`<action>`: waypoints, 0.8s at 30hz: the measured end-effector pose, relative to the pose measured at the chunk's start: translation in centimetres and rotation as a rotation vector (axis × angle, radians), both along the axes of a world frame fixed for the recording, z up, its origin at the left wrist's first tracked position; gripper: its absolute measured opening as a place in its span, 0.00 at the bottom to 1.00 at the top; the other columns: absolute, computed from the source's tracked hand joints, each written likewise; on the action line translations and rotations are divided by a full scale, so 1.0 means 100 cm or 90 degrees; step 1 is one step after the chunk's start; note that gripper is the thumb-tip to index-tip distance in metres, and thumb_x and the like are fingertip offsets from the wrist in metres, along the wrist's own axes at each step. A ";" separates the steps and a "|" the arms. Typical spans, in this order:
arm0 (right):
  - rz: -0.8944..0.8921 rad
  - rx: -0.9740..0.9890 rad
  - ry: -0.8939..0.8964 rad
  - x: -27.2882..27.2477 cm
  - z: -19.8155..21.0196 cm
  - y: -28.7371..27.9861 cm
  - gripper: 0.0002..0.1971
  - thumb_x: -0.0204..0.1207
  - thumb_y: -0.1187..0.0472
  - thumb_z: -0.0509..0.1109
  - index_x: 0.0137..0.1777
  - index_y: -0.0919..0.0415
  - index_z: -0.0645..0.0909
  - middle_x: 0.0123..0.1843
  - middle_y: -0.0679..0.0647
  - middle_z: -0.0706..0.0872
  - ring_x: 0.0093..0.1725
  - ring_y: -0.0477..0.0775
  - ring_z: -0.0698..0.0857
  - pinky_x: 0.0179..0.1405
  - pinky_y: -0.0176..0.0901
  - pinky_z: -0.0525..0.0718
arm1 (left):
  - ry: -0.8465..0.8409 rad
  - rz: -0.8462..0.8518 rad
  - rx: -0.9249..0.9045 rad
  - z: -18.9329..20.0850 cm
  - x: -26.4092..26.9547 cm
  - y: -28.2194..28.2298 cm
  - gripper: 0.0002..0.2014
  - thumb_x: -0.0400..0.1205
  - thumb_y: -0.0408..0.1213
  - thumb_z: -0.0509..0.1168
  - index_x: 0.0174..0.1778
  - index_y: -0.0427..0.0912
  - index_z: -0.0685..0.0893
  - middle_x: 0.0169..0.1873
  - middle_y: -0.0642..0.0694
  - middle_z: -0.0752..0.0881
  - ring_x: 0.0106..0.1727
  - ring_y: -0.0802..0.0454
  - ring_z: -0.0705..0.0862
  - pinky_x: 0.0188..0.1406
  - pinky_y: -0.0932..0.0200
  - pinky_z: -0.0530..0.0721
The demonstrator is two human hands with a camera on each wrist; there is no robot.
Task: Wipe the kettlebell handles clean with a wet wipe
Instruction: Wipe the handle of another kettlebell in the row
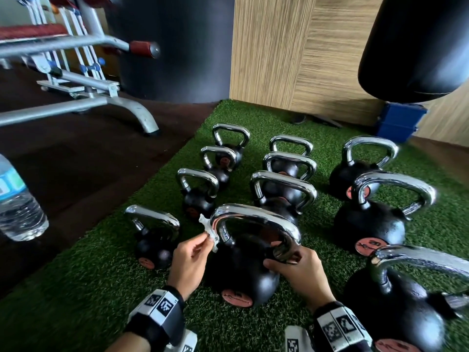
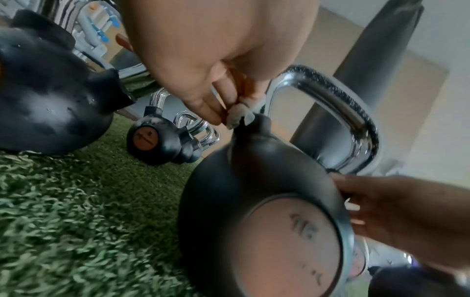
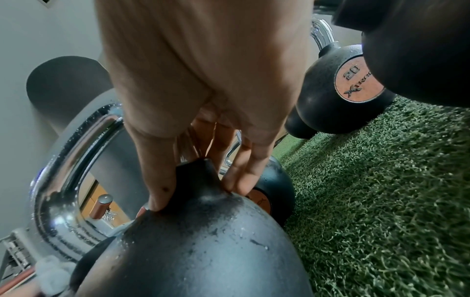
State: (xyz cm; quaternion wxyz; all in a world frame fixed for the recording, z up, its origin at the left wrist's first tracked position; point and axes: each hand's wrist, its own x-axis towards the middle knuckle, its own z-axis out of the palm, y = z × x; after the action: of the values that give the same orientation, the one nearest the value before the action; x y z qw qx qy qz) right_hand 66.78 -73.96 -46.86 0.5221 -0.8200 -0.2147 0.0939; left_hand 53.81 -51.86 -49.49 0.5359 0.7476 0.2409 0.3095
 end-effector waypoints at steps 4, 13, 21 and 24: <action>0.014 -0.032 -0.015 0.002 0.004 -0.004 0.17 0.52 0.52 0.91 0.41 0.44 0.92 0.40 0.38 0.94 0.42 0.37 0.91 0.47 0.40 0.89 | -0.008 -0.030 0.070 0.002 -0.003 -0.004 0.15 0.82 0.53 0.70 0.48 0.46 0.94 0.34 0.56 0.92 0.38 0.66 0.89 0.38 0.66 0.85; 0.190 -0.184 -0.123 -0.003 0.025 -0.024 0.09 0.60 0.65 0.84 0.41 0.56 0.92 0.41 0.47 0.93 0.41 0.42 0.91 0.43 0.40 0.90 | 0.093 0.006 0.212 0.028 0.055 0.006 0.18 0.82 0.46 0.75 0.34 0.34 0.89 0.31 0.36 0.88 0.30 0.49 0.82 0.35 0.53 0.80; 0.263 -0.195 -0.177 -0.007 0.025 -0.001 0.19 0.68 0.72 0.69 0.46 0.49 0.94 0.42 0.41 0.91 0.42 0.35 0.87 0.43 0.24 0.81 | 0.194 -0.246 0.255 0.055 0.105 0.002 0.20 0.82 0.37 0.64 0.25 0.39 0.68 0.20 0.49 0.71 0.24 0.58 0.68 0.32 0.55 0.68; 0.169 -0.121 -0.142 0.012 0.020 0.007 0.16 0.72 0.73 0.71 0.43 0.51 0.93 0.42 0.44 0.92 0.44 0.40 0.89 0.49 0.35 0.87 | 0.207 -0.321 0.132 0.049 0.105 0.010 0.15 0.86 0.36 0.67 0.36 0.31 0.85 0.29 0.47 0.87 0.36 0.51 0.82 0.42 0.53 0.79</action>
State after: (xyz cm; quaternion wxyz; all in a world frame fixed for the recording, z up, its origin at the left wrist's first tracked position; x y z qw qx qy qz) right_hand 67.94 -73.22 -44.91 0.3984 -0.8353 -0.3680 0.0900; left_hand 64.35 -50.91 -44.57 0.4708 0.8743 0.0978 0.0665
